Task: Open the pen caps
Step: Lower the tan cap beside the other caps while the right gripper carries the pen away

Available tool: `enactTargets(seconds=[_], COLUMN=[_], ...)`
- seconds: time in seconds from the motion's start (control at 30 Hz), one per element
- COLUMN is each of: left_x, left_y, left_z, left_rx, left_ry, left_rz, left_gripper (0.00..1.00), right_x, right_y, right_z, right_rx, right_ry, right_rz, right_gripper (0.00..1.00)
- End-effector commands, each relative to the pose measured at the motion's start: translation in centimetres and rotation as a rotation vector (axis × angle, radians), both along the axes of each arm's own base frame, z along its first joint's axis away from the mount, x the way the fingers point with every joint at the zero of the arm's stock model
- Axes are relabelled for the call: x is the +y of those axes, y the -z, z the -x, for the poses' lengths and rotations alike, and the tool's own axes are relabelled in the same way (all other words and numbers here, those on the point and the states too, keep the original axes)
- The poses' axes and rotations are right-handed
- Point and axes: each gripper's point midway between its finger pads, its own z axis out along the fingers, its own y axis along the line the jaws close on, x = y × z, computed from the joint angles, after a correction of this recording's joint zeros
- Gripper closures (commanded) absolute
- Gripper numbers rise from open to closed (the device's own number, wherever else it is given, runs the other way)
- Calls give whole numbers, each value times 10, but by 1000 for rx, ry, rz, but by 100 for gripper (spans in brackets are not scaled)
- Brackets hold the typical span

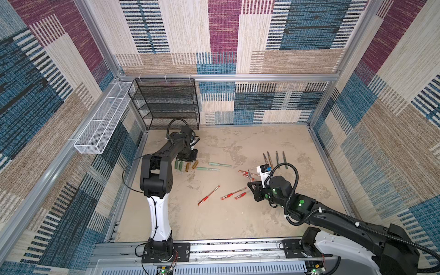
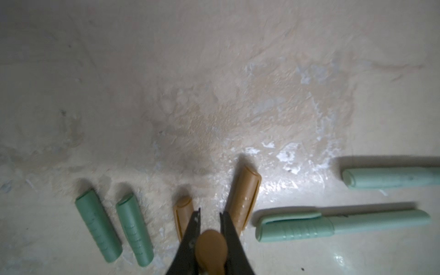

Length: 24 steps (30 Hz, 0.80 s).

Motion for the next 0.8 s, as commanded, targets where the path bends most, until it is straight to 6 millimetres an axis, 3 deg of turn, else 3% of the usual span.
enactTargets(seconds=[0.0,0.2,0.37,0.53,0.77], left_x=[3,-4,-4,-9,-9], left_y=[9,13,5,4,-7], left_z=[7,13,16,21,23], left_rx=[57,80,65,70,41], left_ry=[7,1,-9,-18,-28], left_rz=[-25,4,11,41,45], left_gripper=[100,100,97,88,82], right_x=[-1,-3,-6,-5,-4], right_y=[-1,-4,-4,-4,-7], right_z=[-1,-1,0,-1,-3], right_rx=[-7,-12,-7,-9,-14], right_ry=[14,20,29,27,29], right_rz=[-13,-23,-18,-10,-7], right_gripper=[97,97,97,97,97])
